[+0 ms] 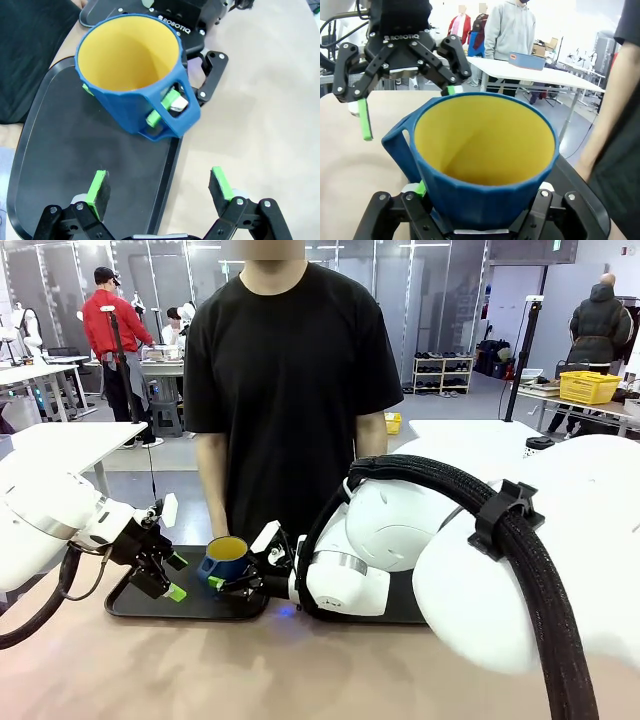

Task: Sort and store the cups by type.
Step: Pick up the Handle plastic cup and place it into the empty Flat Tray.

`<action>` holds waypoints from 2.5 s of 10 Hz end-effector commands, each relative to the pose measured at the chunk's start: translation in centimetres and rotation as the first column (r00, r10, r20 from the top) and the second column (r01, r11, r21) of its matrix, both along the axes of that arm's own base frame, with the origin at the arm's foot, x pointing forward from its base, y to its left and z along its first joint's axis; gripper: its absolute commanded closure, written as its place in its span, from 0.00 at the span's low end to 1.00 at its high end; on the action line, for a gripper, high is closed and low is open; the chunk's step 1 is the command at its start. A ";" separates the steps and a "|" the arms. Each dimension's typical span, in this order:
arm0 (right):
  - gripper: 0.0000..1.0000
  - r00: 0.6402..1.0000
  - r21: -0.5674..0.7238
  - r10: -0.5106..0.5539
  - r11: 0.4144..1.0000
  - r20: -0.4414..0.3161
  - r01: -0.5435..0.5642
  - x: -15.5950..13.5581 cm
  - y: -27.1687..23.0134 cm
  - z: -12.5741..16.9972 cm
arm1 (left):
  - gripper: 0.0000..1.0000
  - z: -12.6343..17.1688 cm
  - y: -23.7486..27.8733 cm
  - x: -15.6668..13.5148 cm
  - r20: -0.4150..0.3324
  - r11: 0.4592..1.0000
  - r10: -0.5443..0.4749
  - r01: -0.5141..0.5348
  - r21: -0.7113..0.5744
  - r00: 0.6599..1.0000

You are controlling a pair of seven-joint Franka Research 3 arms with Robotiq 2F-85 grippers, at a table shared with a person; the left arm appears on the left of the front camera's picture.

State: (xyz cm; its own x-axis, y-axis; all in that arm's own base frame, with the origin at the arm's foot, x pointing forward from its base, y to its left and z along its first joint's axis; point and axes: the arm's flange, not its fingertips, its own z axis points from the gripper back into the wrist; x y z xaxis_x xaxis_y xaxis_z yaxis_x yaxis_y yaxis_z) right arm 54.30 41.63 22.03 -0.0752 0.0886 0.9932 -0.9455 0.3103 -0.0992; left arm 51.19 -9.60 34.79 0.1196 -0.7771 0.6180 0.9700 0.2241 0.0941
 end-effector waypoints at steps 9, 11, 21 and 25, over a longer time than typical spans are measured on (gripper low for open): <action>0.26 0.994 -0.073 -0.105 0.992 -0.012 0.104 -3.4 2.4 -4.1 | 0.00 0.2 0.0 0.0 0.007 1.000 -0.004 0.004 0.001 1.000; 0.26 0.994 -0.082 -0.106 0.991 -0.027 0.103 -3.6 2.3 -4.2 | 0.00 0.2 0.0 0.0 0.007 1.000 -0.004 0.004 0.001 1.000; 0.00 0.995 -0.075 -0.074 0.995 -0.073 0.069 -0.2 1.1 -1.7 | 0.00 0.2 0.0 0.0 0.007 1.000 -0.004 0.004 0.001 1.000; 0.00 0.992 -0.057 -0.077 0.996 -0.104 0.072 -0.1 1.0 -1.6 | 0.00 0.2 0.0 0.0 0.007 1.000 -0.004 0.004 0.001 1.000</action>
State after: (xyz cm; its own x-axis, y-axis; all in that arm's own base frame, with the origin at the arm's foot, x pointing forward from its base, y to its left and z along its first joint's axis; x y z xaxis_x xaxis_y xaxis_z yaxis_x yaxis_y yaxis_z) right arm 54.29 42.62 20.30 0.0438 0.1443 0.9886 -0.9288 0.3702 -0.0129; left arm 51.19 -9.60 34.79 0.1195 -0.7771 0.6180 0.9700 0.2241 0.0942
